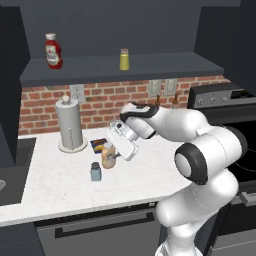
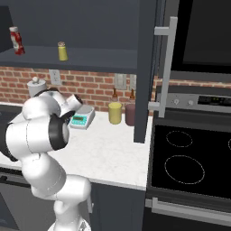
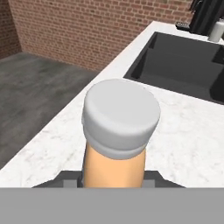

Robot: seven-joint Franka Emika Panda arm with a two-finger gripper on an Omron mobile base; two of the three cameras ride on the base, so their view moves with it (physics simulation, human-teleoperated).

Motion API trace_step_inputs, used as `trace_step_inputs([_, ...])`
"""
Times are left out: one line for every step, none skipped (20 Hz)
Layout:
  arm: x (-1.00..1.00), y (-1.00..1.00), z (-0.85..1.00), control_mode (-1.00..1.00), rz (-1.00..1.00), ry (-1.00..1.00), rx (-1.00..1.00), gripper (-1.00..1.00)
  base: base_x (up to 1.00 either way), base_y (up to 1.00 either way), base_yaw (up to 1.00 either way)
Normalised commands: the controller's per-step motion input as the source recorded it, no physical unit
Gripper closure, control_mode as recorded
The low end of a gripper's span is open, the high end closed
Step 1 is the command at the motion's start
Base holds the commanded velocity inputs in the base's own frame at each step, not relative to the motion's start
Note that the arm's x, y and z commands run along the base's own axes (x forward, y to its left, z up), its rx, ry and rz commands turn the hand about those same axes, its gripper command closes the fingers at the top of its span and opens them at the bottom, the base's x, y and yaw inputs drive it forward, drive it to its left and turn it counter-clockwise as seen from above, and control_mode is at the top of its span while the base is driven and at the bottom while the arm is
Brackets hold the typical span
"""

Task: Put the shaker and condiment bottle from the counter next to their counterparts in the cabinet.

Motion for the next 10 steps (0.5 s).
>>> trace_step_inputs([0.00, 0.19, 0.44, -1.00, -0.07, -0.01, 0.03, 1.00, 0.00, 0.00, 0.00])
trace_step_inputs([0.00, 0.16, 0.47, -1.00, -0.08, -0.01, 0.05, 1.00, 0.00, 0.00, 0.00])
trace_step_inputs([0.00, 0.18, 0.48, -1.00, -0.08, 0.00, 0.06, 1.00, 0.00, 0.00, 0.00])
trace_step_inputs([0.00, 0.17, 0.48, -1.00, -0.10, 0.00, 0.07, 1.00, 0.00, 0.00, 0.00])
trace_step_inputs([0.00, 0.19, 0.45, -1.00, -0.12, 0.00, 0.06, 1.00, 0.00, 0.00, 0.00])
trace_step_inputs([0.00, 0.24, 0.45, -1.00, -0.15, 0.00, 0.05, 1.00, 0.00, 0.00, 0.00])
trace_step_inputs([0.00, 0.26, 0.44, -1.00, -0.17, 0.00, 0.05, 1.00, 0.00, 0.00, 0.00])
trace_step_inputs([0.00, 0.24, 0.43, -1.00, -0.19, 0.00, 0.07, 1.00, 0.00, 0.00, 0.00])
trace_step_inputs([0.00, 0.23, 0.41, -1.00, -0.19, 0.00, 0.07, 1.00, 0.00, 0.00, 0.00])
trace_step_inputs([0.00, 0.22, 0.39, -1.00, -0.20, 0.00, 0.08, 1.00, 0.00, 0.00, 0.00])
